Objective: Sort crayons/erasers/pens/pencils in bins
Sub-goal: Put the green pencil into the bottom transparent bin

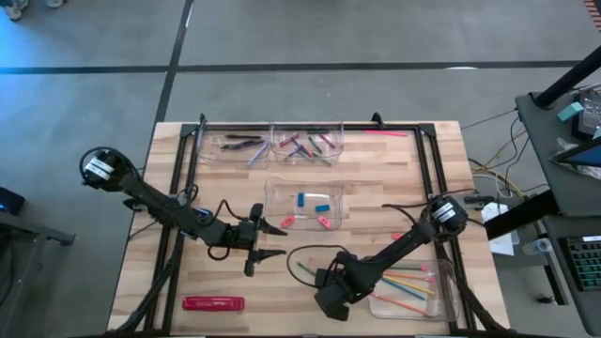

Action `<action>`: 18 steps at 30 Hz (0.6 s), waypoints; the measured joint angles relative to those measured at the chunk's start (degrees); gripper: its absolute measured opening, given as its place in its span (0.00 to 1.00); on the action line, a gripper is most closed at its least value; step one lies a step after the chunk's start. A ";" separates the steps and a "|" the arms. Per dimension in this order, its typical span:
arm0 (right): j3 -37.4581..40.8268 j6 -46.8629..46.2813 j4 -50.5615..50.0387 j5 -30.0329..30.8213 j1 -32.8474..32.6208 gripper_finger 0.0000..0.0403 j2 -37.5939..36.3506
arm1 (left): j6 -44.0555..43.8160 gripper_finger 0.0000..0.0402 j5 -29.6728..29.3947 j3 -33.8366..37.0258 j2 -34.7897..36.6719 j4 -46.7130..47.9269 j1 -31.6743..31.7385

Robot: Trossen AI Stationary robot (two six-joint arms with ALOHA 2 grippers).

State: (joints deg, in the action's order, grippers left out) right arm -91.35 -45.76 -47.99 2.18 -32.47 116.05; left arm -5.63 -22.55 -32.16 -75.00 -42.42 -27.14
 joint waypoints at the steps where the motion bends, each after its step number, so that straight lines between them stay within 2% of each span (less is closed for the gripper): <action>1: 0.04 0.00 -0.02 0.04 0.00 0.19 0.00 | 0.00 0.51 0.00 0.00 0.00 0.01 0.00; 10: 0.46 0.33 -1.09 -0.53 -0.26 0.27 -0.13 | 0.00 0.51 0.00 0.00 0.00 0.01 0.00; 18: 3.11 -1.13 -0.54 -0.55 -0.26 0.46 -0.22 | 0.00 0.51 0.00 0.00 0.00 0.01 0.00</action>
State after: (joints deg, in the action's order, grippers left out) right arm -88.24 -46.89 -48.53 1.63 -32.73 115.83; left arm -5.63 -22.55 -32.16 -75.00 -42.41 -27.14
